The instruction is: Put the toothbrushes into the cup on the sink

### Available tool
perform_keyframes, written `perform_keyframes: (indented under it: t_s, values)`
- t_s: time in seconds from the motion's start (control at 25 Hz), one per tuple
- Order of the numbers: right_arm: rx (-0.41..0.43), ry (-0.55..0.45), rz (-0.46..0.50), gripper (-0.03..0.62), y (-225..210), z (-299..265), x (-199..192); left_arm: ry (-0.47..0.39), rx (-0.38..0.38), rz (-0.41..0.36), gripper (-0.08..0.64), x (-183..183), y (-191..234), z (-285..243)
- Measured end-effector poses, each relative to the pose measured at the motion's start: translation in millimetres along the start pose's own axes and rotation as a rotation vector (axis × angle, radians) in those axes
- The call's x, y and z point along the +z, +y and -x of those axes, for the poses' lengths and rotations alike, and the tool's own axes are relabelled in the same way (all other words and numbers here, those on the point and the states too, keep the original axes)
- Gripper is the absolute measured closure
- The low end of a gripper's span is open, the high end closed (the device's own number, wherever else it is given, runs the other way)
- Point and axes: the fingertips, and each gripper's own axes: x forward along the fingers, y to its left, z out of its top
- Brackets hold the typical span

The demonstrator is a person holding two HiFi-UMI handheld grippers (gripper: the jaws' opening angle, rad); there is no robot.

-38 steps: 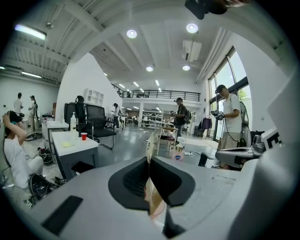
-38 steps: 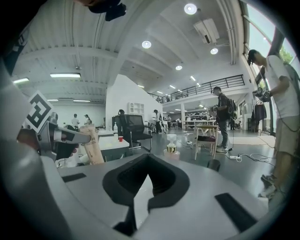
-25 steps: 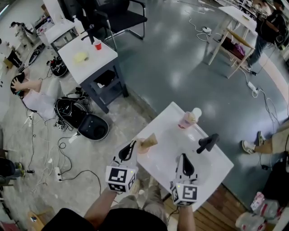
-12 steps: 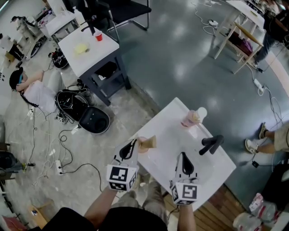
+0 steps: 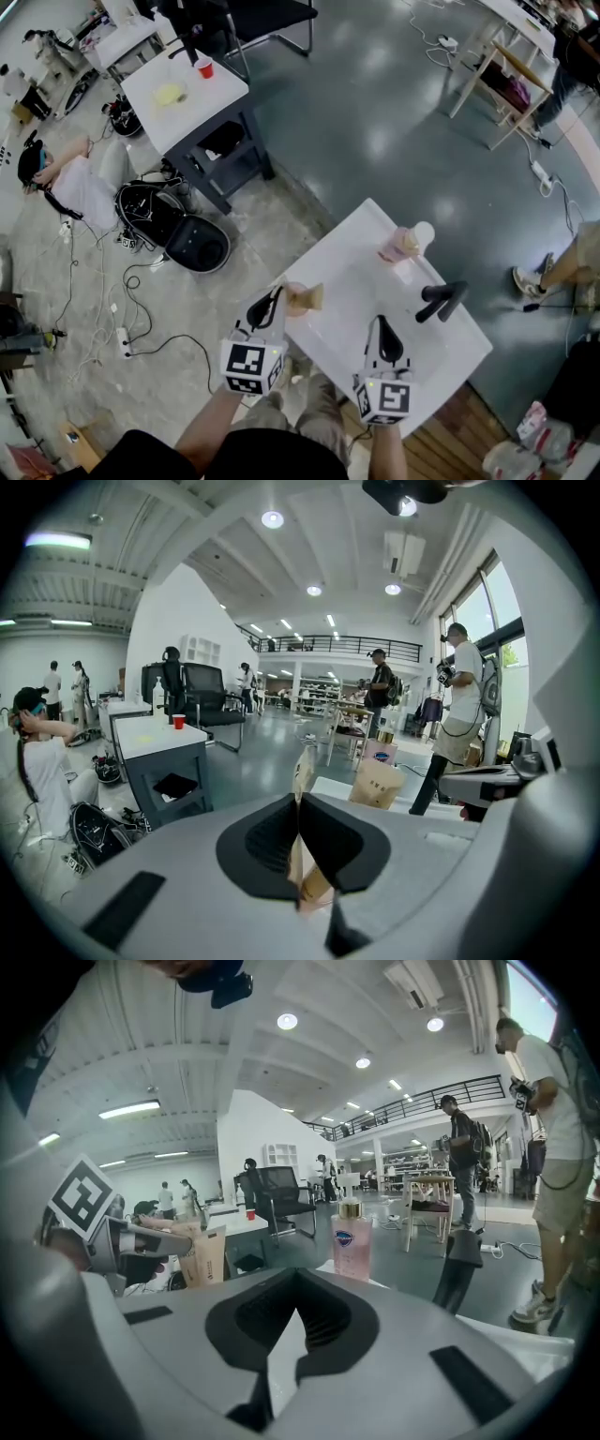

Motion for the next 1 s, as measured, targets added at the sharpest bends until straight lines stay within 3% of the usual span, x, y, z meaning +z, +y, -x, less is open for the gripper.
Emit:
perform_keyframes:
  t_s: [0.24,0.36,0.48,1.0]
  values:
    - [0.0,-0.006,-0.007,0.594,2,0,2,-0.002,0.013,-0.016,0.551,-1,1,1]
    - [-0.002,-0.009,-0.01,0.594,3,3,3,-0.001,-0.013,-0.012,0.436,-1,-4,2]
    - [-0.005,-0.011,-0.012,0.594,3,4,3,0.004,-0.02,-0.01,0.39,-4,-5,4]
    - [-0.003,-0.046,0.004,0.594,15,16,20,-0.055,-0.024,-0.029,0.383,18,-5,25]
